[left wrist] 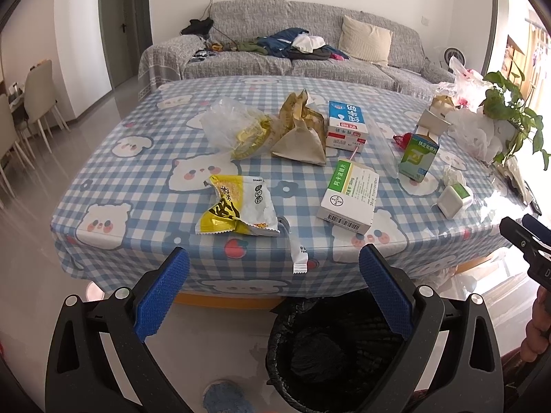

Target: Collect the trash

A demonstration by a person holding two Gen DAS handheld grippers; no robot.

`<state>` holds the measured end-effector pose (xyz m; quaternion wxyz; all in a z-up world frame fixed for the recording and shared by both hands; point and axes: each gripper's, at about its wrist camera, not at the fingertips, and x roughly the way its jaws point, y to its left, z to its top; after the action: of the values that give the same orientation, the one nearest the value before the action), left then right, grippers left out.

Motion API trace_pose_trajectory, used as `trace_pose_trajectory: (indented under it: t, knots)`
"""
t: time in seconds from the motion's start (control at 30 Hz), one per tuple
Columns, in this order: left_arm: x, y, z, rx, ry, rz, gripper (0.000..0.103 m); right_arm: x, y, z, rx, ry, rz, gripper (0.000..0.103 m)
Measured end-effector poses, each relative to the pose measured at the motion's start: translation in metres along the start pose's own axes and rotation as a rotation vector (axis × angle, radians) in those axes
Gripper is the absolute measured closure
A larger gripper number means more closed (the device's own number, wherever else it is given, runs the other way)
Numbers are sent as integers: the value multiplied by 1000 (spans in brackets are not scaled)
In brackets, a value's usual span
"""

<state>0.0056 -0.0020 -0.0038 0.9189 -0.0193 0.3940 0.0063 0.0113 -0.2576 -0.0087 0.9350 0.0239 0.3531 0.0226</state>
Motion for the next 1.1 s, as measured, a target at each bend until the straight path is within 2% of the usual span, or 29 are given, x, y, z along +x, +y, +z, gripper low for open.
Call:
trace_pose_trajectory:
  t: [1.1]
  knots:
    - [1,-5,-1,9,-2,-3,7,-1,-1,0,0,0,1,10]
